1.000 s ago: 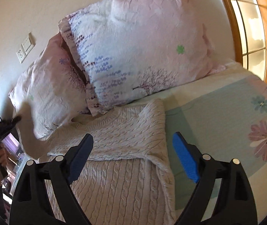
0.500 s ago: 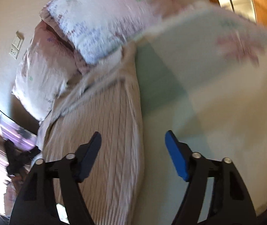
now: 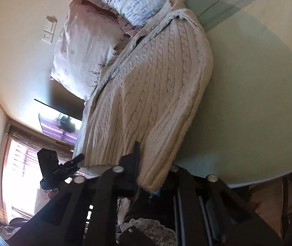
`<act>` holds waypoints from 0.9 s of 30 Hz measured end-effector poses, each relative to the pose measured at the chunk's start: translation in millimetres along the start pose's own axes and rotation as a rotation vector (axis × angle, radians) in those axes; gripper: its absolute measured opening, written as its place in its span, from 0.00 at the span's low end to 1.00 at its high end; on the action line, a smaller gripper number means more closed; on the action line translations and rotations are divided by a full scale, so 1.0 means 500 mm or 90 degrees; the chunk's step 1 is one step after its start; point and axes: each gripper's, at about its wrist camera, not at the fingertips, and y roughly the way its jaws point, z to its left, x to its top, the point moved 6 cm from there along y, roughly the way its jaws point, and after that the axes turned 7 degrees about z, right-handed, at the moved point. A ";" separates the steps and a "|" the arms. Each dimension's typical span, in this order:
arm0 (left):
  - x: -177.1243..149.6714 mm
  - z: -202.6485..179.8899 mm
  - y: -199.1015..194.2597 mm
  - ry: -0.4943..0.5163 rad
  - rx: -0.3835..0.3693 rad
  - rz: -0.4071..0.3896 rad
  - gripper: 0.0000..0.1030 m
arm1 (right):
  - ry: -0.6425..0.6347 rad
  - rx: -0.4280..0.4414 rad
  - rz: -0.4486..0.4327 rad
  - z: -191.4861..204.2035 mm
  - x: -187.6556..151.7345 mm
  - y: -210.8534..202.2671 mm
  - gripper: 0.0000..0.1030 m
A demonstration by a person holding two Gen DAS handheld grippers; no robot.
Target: Fold small clothes
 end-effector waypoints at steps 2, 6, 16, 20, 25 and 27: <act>-0.003 0.001 0.009 0.004 -0.011 0.007 0.07 | -0.018 0.007 -0.027 0.019 0.019 -0.014 0.06; 0.101 0.001 -0.043 0.019 -0.035 -0.060 0.06 | -0.083 0.025 -0.122 0.090 0.125 -0.072 0.06; 0.573 0.017 -0.052 0.050 0.093 -0.235 0.06 | -0.145 0.002 -0.259 0.159 0.543 0.018 0.06; 0.665 0.082 0.093 -0.008 0.142 -0.156 0.11 | -0.056 -0.145 -0.194 0.054 0.641 0.163 0.18; 0.627 0.153 0.072 -0.094 0.073 -0.160 0.74 | -0.048 -0.261 -0.175 0.017 0.629 0.167 0.89; 0.603 0.165 0.049 -0.093 0.057 -0.167 0.80 | -0.090 -0.271 -0.236 0.043 0.609 0.121 0.99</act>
